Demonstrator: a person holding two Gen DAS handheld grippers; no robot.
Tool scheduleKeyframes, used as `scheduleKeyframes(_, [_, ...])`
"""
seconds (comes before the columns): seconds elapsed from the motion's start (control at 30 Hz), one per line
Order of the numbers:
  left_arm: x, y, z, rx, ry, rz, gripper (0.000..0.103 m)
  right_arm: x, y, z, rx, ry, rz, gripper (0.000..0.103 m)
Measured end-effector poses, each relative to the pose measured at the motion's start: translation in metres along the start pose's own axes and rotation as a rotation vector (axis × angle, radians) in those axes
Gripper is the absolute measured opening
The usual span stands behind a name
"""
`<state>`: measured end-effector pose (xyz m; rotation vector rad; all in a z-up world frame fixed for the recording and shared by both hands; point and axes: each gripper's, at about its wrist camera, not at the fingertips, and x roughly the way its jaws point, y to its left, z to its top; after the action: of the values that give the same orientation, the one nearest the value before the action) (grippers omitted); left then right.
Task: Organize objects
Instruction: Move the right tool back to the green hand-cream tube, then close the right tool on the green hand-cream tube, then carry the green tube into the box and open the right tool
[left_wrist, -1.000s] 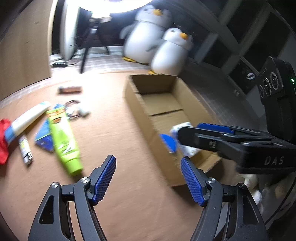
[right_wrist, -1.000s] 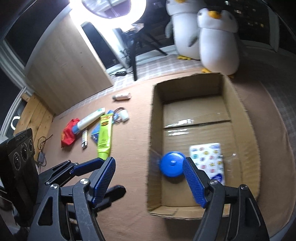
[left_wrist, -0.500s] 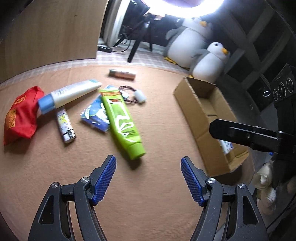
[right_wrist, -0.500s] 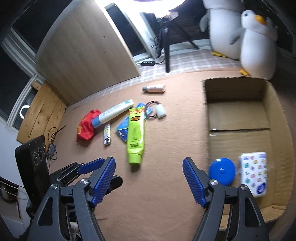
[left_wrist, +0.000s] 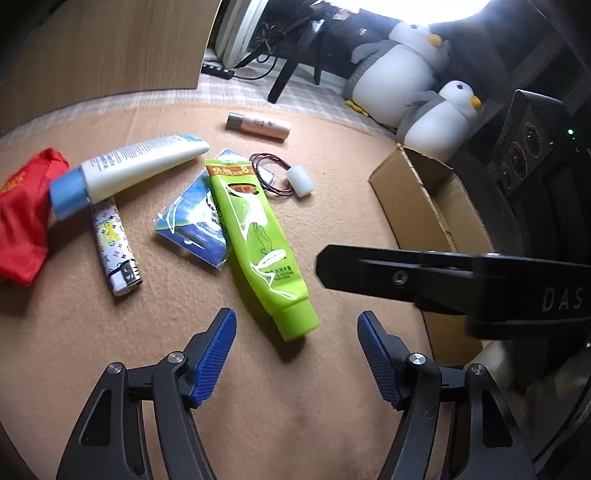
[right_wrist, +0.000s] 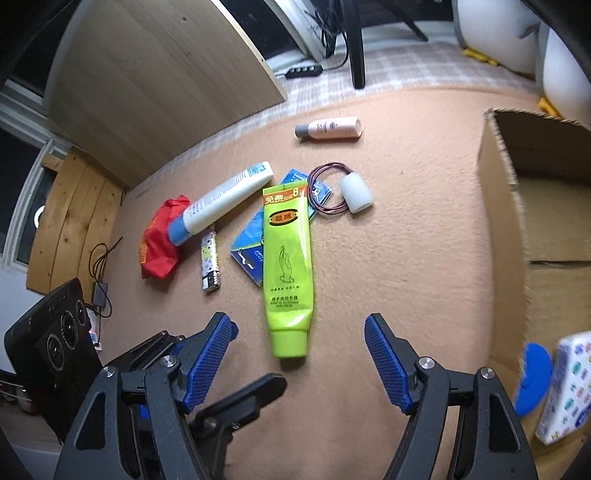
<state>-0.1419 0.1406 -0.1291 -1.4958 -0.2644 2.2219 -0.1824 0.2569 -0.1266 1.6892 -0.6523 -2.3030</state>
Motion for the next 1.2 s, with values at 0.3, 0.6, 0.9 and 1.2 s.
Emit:
scheduleKeyframes(0.3, [0.020, 0.015, 0.011, -0.052, 0.027, -0.030, 0.053, 0.035, -0.003, 0.017, 0.019, 0.061, 0.007, 0.049])
scheduleKeyframes(0.6, [0.027, 0.017, 0.013, -0.051, 0.040, -0.042, 0.042, 0.051, -0.005, 0.019, 0.028, 0.091, 0.038, 0.032])
scheduleKeyframes(0.9, [0.021, 0.012, -0.005, -0.051, 0.053, -0.058, 0.042, 0.050, -0.002, 0.002, 0.029, 0.081, 0.055, 0.030])
scheduleKeyframes(1.2, [0.005, 0.003, -0.050, -0.038, 0.066, -0.062, 0.042, 0.040, 0.001, -0.043, 0.014, 0.075, 0.066, 0.030])
